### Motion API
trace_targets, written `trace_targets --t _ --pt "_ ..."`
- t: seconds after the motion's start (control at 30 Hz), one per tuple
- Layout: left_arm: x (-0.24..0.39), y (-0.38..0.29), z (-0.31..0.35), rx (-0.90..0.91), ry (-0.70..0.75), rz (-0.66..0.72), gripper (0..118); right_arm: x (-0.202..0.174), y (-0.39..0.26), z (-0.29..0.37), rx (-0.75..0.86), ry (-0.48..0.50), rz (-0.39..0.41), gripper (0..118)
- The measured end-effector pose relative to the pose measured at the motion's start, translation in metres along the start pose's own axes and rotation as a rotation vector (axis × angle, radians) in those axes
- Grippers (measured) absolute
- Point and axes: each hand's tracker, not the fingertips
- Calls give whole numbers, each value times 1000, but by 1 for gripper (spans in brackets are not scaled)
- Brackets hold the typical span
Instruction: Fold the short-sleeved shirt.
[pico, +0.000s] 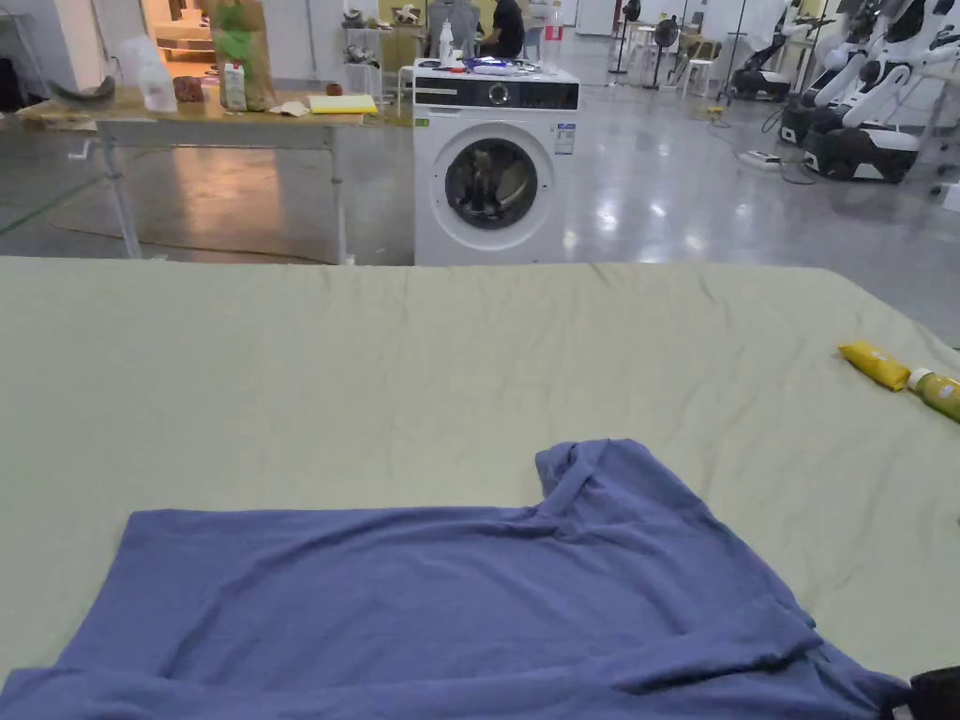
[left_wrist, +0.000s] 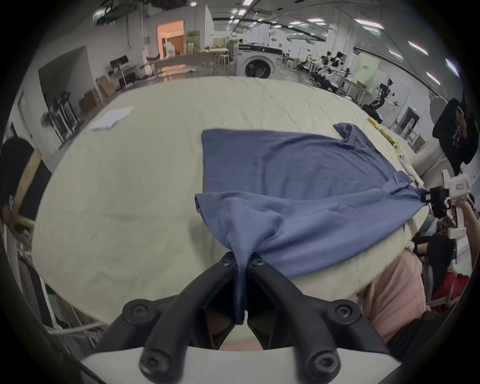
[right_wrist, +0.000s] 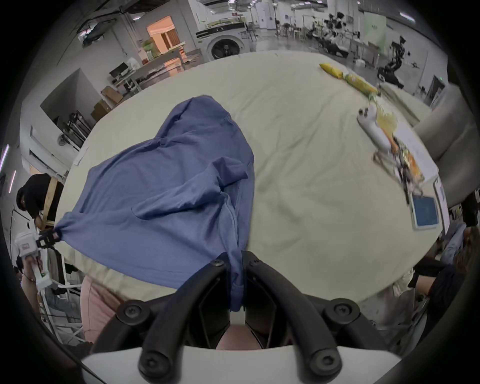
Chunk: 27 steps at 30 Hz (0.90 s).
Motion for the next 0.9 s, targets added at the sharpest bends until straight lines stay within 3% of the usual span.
trace_targets --t 0.1,0.13,0.17,0.2,0.23,0.3,0.33,0.5,0.63,0.67,0.7,0.73,0.77,0.8,0.87,0.9 --pt "-4 -29 -23 -68 -17 -13 2 3 -16 -22 -18 -5 8 6" --pt "-5 -35 -30 -98 -22 6 11 4 -20 -30 -22 -7 -6 6" --pt "-8 -41 -39 -97 -22 7 28 5 -24 -39 -27 -8 -28 12" --pt "-9 -45 -45 -104 -17 2 63 4 -27 -44 -21 -17 -44 34" --pt "-10 -48 -47 -105 15 -3 78 8 -27 -48 -15 -25 -45 60" --pt "-13 -48 -39 -41 97 -32 81 2 -27 -41 32 -96 17 112" --pt "-14 -44 -31 3 87 -25 81 -2 -27 -34 69 -103 33 117" --pt "7 -15 27 279 -5 63 81 -34 -19 21 306 2 9 115" --pt "43 -11 68 543 -80 96 81 -84 -26 60 570 151 41 114" --pt "55 -15 76 623 -80 93 81 -99 -35 71 700 212 56 110" --pt "65 -22 82 715 -82 78 79 -111 -44 78 817 247 66 96" --pt "74 -29 87 796 -66 68 71 -121 -50 84 897 269 69 72" --pt "84 -34 91 867 -29 65 49 -126 -52 83 950 268 69 36" --pt "93 -35 94 898 3 56 3 -137 -54 85 990 249 73 0" --pt "97 -32 91 933 74 39 0 -148 -58 91 1071 274 56 0" --pt "98 -29 90 937 39 32 0 -154 -55 89 1080 284 52 0"
